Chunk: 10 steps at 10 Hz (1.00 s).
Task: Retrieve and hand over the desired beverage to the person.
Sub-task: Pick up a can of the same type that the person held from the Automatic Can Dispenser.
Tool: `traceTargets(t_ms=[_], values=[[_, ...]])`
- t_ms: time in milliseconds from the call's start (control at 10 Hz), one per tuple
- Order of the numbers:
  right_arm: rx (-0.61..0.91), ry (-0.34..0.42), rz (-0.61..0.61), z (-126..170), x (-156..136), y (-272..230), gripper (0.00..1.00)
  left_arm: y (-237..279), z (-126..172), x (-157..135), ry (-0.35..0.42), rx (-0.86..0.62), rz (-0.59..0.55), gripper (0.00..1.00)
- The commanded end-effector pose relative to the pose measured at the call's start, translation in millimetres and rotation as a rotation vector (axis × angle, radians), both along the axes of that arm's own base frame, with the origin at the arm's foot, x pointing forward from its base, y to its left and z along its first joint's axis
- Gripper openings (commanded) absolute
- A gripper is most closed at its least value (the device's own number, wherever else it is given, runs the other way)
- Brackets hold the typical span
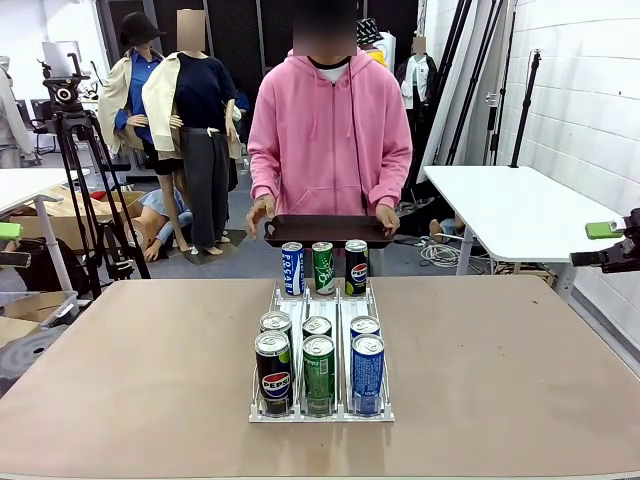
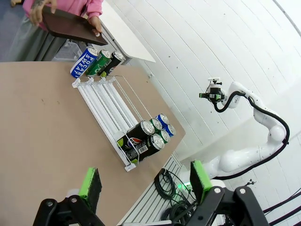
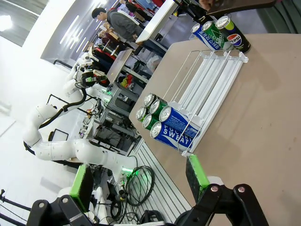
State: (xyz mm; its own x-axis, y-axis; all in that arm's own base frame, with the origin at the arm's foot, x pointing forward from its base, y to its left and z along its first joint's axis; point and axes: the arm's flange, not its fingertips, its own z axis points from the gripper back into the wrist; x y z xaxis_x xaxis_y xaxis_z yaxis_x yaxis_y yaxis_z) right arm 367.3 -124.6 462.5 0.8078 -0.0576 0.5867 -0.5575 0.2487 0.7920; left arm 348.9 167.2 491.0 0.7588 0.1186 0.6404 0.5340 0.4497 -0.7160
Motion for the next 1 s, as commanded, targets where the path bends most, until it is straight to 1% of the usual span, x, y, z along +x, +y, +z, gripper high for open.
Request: traceTargets(t_ms=[0, 900], values=[[0.006, -0.002, -0.001, 0.6, -0.6, -0.3, 1.00, 0.9, 0.7, -0.4, -0.006, -0.014, -0.002, 1.00], [0.006, -0.002, -0.001, 0.6, -0.6, -0.3, 1.00, 0.9, 0.7, -0.4, -0.006, -0.014, -0.002, 1.00]])
